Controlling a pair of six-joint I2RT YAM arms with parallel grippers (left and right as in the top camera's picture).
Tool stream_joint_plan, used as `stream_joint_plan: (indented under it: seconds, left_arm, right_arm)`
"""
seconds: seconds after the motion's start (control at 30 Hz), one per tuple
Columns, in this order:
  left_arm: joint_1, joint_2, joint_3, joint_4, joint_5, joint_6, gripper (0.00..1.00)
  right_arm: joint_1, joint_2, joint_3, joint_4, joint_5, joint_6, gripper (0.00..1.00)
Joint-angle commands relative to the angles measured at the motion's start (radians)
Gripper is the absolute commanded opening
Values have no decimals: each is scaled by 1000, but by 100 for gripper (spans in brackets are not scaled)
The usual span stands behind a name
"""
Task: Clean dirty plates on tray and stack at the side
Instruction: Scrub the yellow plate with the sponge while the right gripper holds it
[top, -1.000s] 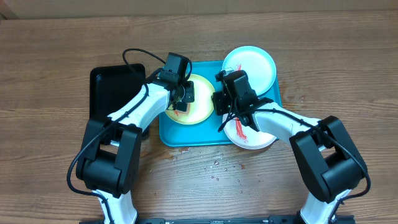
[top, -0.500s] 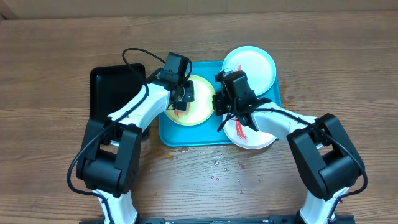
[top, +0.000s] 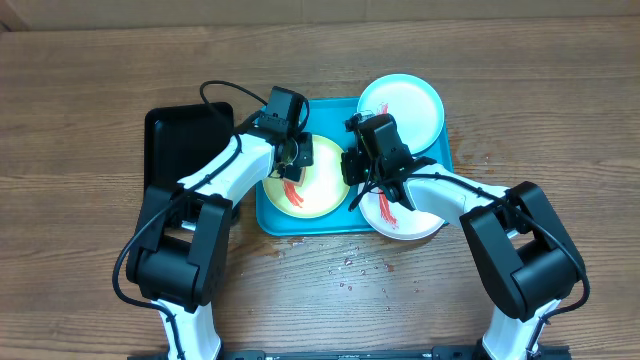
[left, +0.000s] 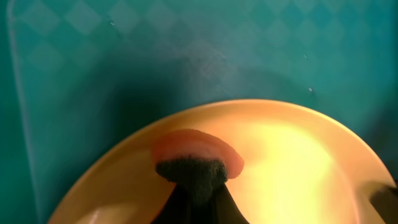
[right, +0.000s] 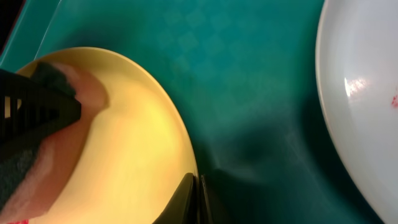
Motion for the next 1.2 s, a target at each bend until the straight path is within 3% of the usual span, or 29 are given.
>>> stream_joint_plan:
  seconds: [0.0, 0.4, 0.63, 1.17]
  left_arm:
    - [-2, -14, 12, -11, 61, -41, 4]
    - [-2, -84, 12, -26, 50, -126, 4]
    - [-3, -90, 12, -16, -69, -125, 4]
    - [-59, 33, 12, 0, -87, -188, 4]
  right_arm:
    - [-1, 17, 19, -3, 8, 56, 4]
    - [-1, 17, 20, 18, 89, 344, 4]
    - [-1, 17, 20, 31, 88, 344, 4]
    - [-1, 17, 20, 34, 88, 370, 4]
